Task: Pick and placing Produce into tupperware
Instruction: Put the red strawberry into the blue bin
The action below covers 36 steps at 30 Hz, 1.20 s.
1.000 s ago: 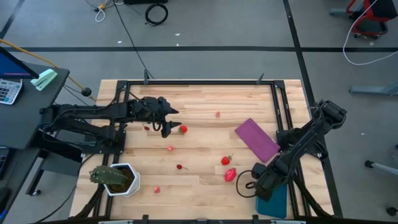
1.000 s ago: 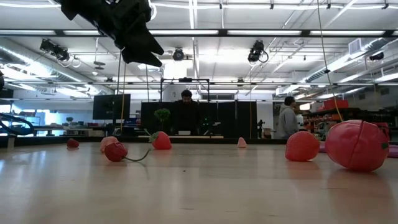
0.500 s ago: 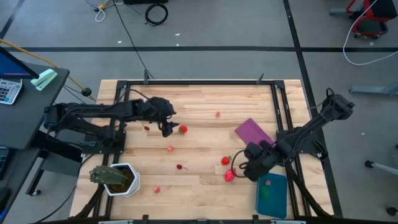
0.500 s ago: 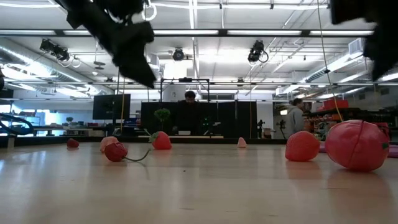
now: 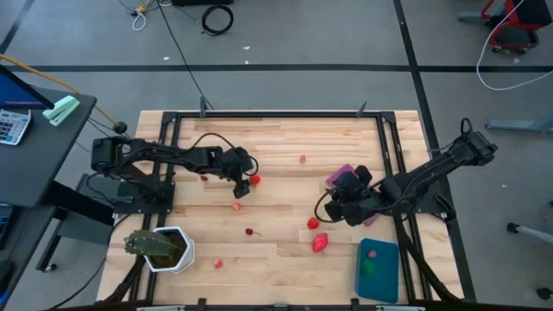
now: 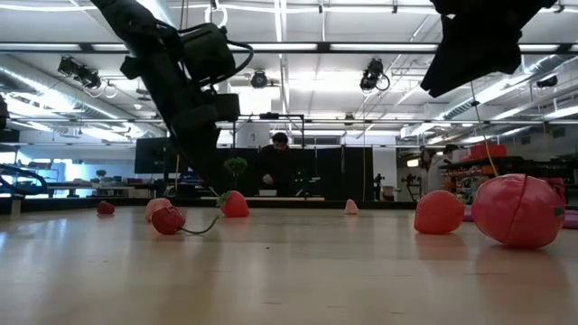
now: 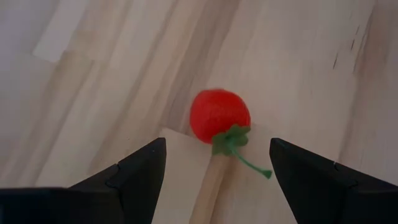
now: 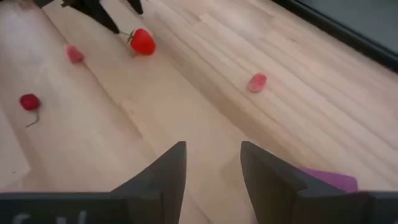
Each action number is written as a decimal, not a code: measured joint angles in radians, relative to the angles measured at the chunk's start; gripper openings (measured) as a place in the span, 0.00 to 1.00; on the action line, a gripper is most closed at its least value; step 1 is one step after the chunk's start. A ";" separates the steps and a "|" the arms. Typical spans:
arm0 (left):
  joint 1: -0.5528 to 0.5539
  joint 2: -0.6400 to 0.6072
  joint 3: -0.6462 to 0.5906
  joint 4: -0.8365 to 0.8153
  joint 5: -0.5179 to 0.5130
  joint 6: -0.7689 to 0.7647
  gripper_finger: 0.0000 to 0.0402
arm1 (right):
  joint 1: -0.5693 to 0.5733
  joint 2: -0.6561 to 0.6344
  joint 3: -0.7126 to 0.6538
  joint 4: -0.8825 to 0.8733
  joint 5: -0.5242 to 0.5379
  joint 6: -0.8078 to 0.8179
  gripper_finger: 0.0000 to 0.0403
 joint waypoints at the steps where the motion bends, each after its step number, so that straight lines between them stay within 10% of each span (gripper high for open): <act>1: 0.000 0.005 0.000 0.001 0.000 -0.001 0.72 | -0.004 0.000 0.000 0.000 -0.002 -0.010 0.40; 36: -0.034 0.055 -0.002 -0.019 -0.086 -0.133 0.70 | -0.005 0.001 0.000 0.004 -0.007 -0.013 0.40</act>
